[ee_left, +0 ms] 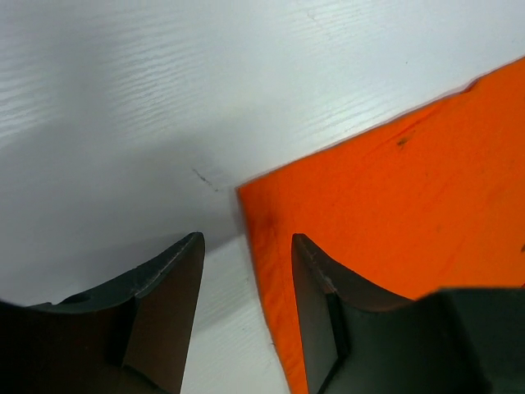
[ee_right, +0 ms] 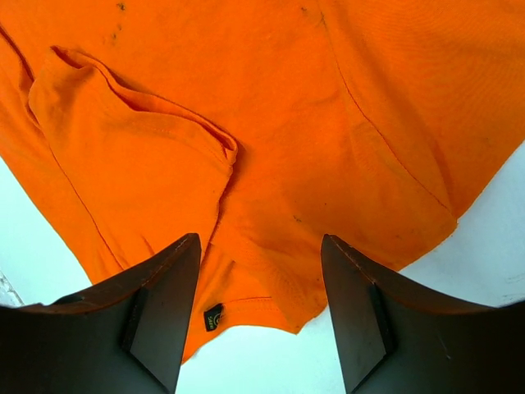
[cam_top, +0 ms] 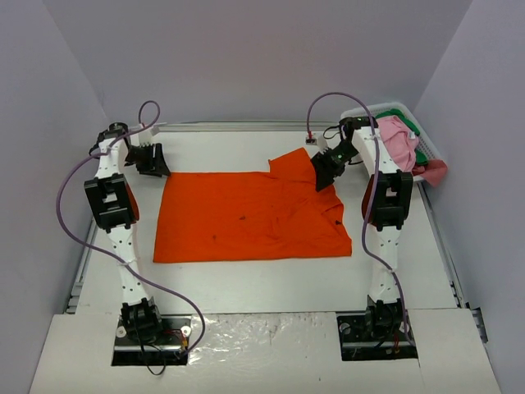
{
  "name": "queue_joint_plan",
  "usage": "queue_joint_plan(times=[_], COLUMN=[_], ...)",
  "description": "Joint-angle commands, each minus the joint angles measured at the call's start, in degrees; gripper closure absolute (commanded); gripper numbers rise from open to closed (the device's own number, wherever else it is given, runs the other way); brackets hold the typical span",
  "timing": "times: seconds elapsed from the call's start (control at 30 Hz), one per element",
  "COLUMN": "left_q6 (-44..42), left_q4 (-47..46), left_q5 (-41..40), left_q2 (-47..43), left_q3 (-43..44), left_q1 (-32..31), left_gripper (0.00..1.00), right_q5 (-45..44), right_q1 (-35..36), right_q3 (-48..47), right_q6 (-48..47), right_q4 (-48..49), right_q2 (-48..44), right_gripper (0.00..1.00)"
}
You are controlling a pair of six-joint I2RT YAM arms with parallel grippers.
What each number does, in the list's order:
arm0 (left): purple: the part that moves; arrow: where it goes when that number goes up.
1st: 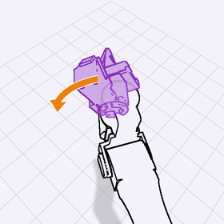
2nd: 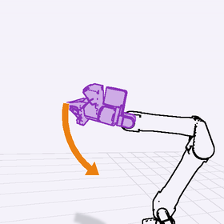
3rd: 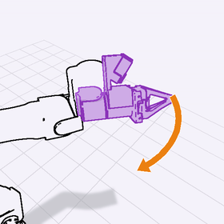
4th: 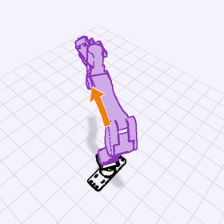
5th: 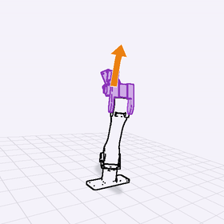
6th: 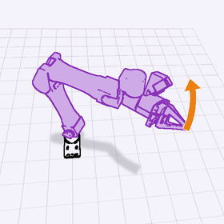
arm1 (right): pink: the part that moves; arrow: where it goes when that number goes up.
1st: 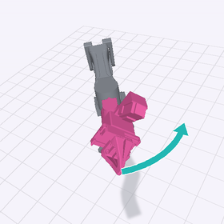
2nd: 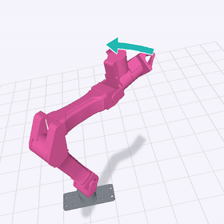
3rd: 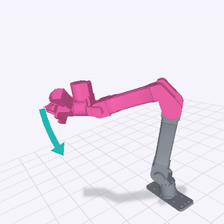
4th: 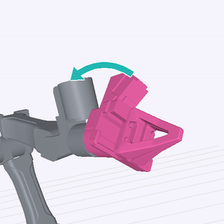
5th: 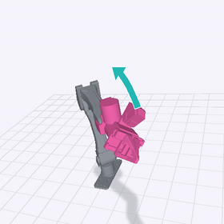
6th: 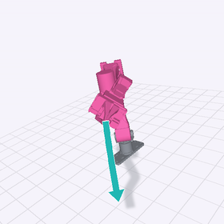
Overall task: Fold and stack the t-shirts
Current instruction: Grap the side of the flattened tshirt furthest away from the robot with both arms
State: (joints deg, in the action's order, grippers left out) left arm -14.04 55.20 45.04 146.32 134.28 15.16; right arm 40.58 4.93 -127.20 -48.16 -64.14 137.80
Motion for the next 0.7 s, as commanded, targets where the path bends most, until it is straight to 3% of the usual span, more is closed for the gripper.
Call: queue_joint_plan(times=[0.0, 0.23, 0.5, 0.67], left_q6=[0.2, 0.8, 0.2, 0.1], left_q4=[0.3, 0.1, -0.4, -1.9], left_q5=[-3.6, -6.0, -19.5, -20.9], left_q2=[-0.9, 0.0, -0.9, -2.0], left_q3=[1.3, 1.8, -0.7, -3.8], left_q1=[-2.1, -3.0, -5.4, -6.4], left_gripper=[0.55, 0.55, 0.65, 0.65], right_q5=[1.5, 1.7, 1.7, 1.5], right_q1=[-0.3, -0.4, -0.7, -0.7], right_q3=[0.0, 1.4, 2.8, 3.2], right_q6=[-1.2, -2.0, -2.6, -2.7], right_q4=[-3.6, -3.5, -3.6, -3.6], right_q2=[1.0, 0.2, -1.1, -1.1], right_gripper=[0.43, 0.42, 0.41, 0.41])
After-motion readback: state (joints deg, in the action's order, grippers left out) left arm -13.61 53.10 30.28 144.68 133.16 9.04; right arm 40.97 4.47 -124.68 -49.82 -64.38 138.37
